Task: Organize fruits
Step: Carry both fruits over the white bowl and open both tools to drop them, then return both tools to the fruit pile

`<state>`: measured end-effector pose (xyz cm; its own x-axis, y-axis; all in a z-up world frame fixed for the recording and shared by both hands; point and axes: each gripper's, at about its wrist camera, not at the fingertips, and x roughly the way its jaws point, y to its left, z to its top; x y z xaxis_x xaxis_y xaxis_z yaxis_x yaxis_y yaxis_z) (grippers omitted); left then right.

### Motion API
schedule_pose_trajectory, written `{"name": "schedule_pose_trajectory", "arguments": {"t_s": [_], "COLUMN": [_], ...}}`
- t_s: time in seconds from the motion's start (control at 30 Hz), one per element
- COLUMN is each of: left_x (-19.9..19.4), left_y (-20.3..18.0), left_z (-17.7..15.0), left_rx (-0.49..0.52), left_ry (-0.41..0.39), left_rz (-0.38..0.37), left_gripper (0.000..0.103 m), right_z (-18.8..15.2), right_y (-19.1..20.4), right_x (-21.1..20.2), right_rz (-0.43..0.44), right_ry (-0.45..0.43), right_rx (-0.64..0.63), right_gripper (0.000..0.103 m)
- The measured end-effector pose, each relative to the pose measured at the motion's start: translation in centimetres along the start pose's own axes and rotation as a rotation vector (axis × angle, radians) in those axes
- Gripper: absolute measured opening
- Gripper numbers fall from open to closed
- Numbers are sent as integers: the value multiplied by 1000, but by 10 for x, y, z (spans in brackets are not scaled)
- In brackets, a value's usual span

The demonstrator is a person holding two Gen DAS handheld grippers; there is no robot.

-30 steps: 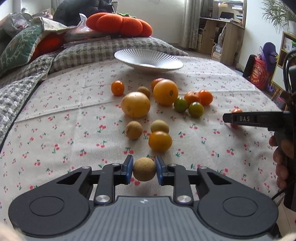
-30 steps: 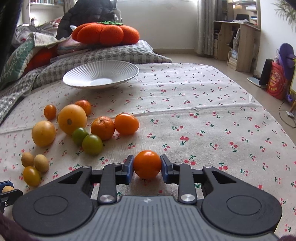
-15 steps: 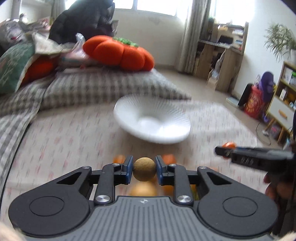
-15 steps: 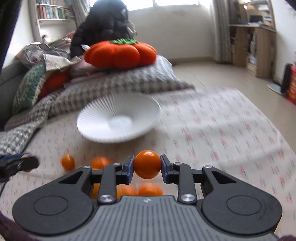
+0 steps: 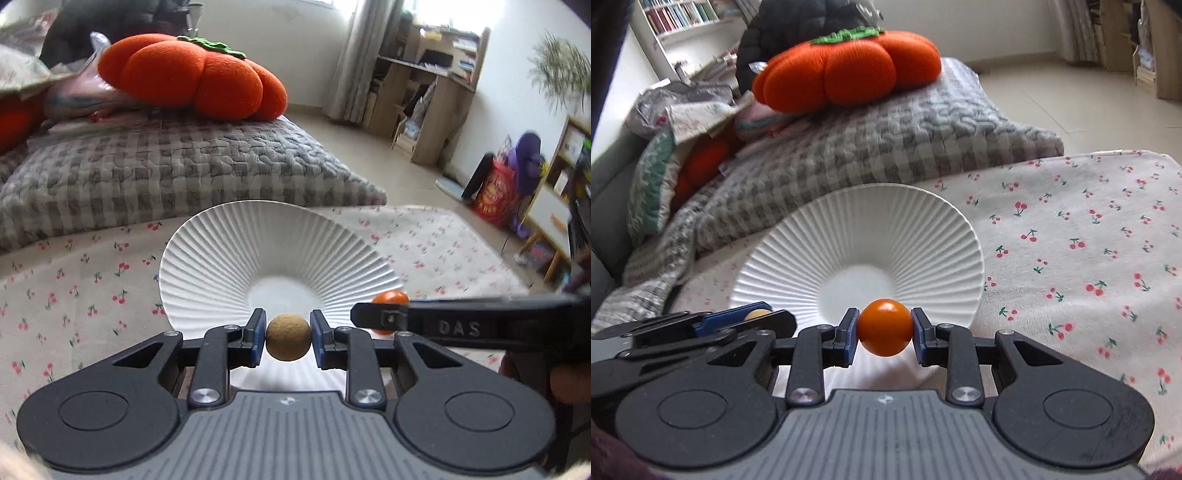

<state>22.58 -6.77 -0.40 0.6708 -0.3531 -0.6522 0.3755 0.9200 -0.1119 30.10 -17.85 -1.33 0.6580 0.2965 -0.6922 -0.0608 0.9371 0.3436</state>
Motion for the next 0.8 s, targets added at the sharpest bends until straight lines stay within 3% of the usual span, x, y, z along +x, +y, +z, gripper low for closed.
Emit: {"name": "schedule_pose_trajectory", "arguments": {"t_s": [0.1,0.4,0.57,0.8], "left_x": [10,24,2,-47], "left_y": [-4,2,-1,-3], "left_z": [-3,-1,-5,-24], "left_rx": [64,70,69,6], "left_ry": [14,38,-1,-42], "left_rz": [22,34,35,31], "left_gripper": [8,9,25,27], "right_z": [2,1,-9,-40], "right_y": [4,8,1,5], "right_x": [8,18,-18,-79], "right_rz": [4,20,23,4], "right_ry": [12,19,-38,-98], "right_rx": [-13,-9,27,13], "right_gripper": [27,29,34,44]}}
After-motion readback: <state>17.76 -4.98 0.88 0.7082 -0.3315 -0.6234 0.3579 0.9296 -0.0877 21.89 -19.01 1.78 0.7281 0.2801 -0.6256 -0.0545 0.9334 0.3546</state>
